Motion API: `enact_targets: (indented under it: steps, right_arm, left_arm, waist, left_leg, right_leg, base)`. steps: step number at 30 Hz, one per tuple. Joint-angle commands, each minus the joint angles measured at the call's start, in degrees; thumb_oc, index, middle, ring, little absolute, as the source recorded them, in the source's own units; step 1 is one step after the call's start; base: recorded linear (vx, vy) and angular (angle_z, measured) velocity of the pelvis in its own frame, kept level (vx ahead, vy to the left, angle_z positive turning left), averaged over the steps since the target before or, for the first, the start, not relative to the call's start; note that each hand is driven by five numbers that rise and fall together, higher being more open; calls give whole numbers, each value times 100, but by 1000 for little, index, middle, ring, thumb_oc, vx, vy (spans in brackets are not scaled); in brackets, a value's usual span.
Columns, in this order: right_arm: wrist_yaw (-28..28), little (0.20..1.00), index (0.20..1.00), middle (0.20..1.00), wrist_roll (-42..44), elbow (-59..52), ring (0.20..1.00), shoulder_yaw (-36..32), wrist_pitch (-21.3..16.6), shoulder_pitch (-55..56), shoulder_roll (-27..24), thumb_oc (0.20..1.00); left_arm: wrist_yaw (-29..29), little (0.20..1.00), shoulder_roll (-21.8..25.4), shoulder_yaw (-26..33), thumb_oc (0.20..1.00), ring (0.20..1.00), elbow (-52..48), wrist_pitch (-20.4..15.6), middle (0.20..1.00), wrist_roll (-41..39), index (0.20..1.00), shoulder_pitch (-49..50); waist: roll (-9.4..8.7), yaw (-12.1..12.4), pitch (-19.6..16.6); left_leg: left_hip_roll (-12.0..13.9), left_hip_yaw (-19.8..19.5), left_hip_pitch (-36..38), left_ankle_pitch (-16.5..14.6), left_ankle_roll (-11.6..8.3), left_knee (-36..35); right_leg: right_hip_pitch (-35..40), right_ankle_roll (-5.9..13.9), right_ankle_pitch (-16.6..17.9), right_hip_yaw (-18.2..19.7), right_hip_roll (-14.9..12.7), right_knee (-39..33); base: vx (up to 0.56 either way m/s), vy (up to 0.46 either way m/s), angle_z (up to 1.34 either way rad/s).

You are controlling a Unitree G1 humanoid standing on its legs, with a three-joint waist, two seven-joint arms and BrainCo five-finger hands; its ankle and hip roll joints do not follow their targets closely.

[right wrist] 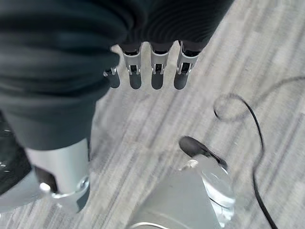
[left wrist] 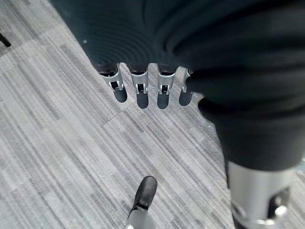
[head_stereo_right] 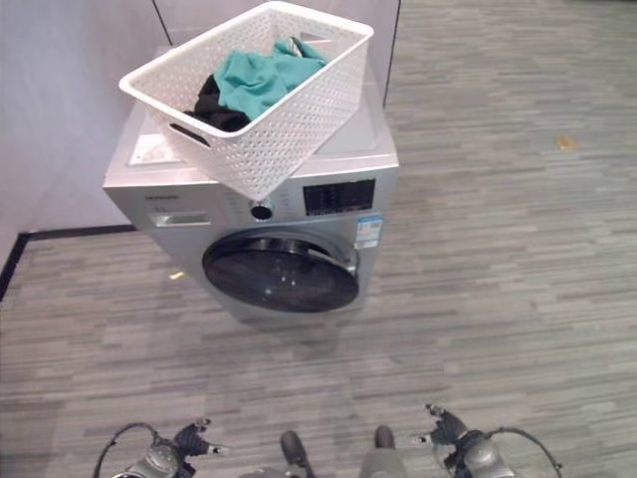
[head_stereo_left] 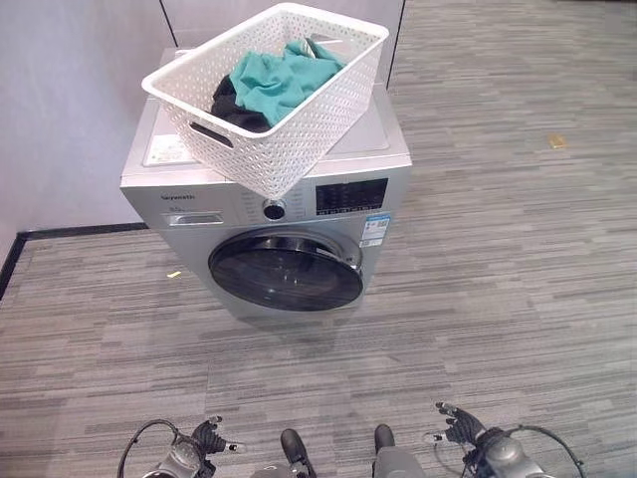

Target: Grab the laundry basket,head to the washer,open it,put in the laundry and shut it.

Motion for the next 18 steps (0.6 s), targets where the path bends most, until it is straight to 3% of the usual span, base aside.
enact_targets:
  steps: [1,2,3,4,6,9,18]
  right_arm:
    - [-76,1000,1000,1000,-218,-448,1000,77,-137,-3,-307,1000]
    - [38,1000,1000,1000,-497,-1030,1000,101,-162,53,-669,1000]
    - [45,1000,1000,1000,-497,-1050,1000,94,-151,66,-681,1000]
    - [-153,1000,1000,1000,-404,-1248,1000,-194,-158,300,-664,1000]
    - [-206,1000,1000,1000,-461,-1552,1000,-329,-184,416,-752,1000]
    - [-249,1000,1000,1000,-622,-2580,1000,-1026,-229,859,-1346,1000]
    - [-345,1000,1000,1000,-589,-3968,1000,-2007,-430,1111,-1940,1000]
  left_arm:
    - [108,1000,129,292,1000,1000,111,-79,1000,62,1000,-62]
    - [51,1000,183,372,1000,1000,125,-103,1000,141,1000,-34]
    - [51,1000,176,372,1000,1000,124,-103,1000,142,1000,-31]
    - [124,1000,168,375,1000,1000,189,-56,1000,241,1000,-23]
    - [148,1000,174,430,1000,1000,202,-58,1000,280,1000,-15]
    - [147,1000,166,629,1000,1000,259,-35,1000,384,1000,95]
    - [61,1000,49,757,1000,1000,266,-18,1000,549,1000,306]
  waist:
    - [23,-133,38]
    - [-50,-149,49]
    - [-40,-164,54]
    - [-109,-195,56]
    - [-164,-182,17]
    - [-276,-146,-111]
    - [-411,19,-298]
  left_leg:
    - [136,-27,53,217,-506,105]
    - [154,-129,120,130,-539,94]
    - [154,-147,126,129,-538,95]
    - [167,-273,188,152,-551,95]
    - [159,-280,166,185,-562,72]
    - [152,-407,149,221,-620,54]
    - [154,-654,62,252,-650,54]
  right_leg:
    - [129,-44,715,65,521,-540]
    - [-32,5,854,-137,410,-889]
    - [-14,6,854,-156,408,-898]
    - [45,30,922,88,444,-988]
    - [66,18,965,157,467,-1091]
    - [343,23,1048,-24,432,-1372]
    - [594,7,1040,-348,440,-1581]
  base:
    - [99,-71,17]
    - [83,-67,19]
    - [116,-108,30]
    - [36,-42,24]
    - [39,-59,47]
    - [45,-81,39]
    - [52,-51,18]
